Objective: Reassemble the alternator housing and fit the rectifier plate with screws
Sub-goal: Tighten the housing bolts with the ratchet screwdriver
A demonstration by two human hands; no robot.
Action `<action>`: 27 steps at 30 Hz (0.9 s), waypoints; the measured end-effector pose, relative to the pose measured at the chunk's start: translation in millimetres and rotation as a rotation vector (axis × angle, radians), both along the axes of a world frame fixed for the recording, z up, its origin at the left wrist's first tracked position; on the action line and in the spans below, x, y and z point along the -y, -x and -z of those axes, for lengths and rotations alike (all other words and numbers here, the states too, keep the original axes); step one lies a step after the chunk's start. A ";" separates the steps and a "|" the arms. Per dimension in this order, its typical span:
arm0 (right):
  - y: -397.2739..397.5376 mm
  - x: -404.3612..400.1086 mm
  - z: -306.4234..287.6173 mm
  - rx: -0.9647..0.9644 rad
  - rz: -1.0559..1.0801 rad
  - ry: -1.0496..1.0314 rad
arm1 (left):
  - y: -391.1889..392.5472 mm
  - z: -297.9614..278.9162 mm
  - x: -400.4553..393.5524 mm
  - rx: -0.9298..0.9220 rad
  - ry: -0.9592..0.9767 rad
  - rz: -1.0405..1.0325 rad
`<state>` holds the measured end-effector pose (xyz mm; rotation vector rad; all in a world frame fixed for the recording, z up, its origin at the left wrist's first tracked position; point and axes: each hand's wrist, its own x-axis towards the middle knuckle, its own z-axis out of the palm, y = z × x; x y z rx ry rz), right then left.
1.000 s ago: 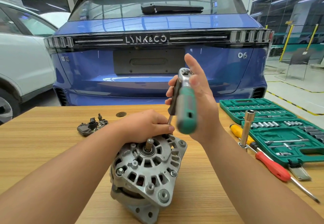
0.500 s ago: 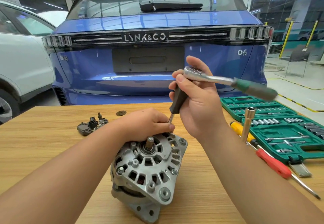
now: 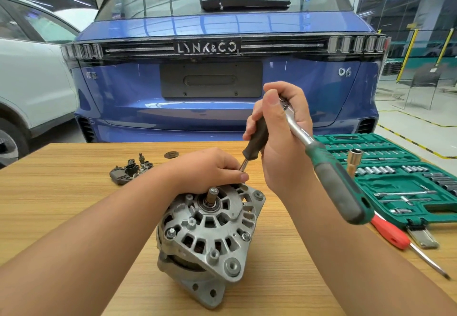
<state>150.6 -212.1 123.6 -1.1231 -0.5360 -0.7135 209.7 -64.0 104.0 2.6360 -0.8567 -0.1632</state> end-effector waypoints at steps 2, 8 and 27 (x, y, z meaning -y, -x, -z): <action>1.2 0.7 0.5 -0.027 -0.066 -0.008 | 1.4 -0.6 0.5 0.004 -0.005 -0.013; -1.8 9.1 -4.2 -0.112 -0.270 -0.115 | 3.8 -1.6 1.6 0.018 -0.008 -0.033; 9.2 22.0 -18.6 -0.054 -0.235 -0.131 | 5.3 -2.8 0.1 -0.063 -0.029 -0.056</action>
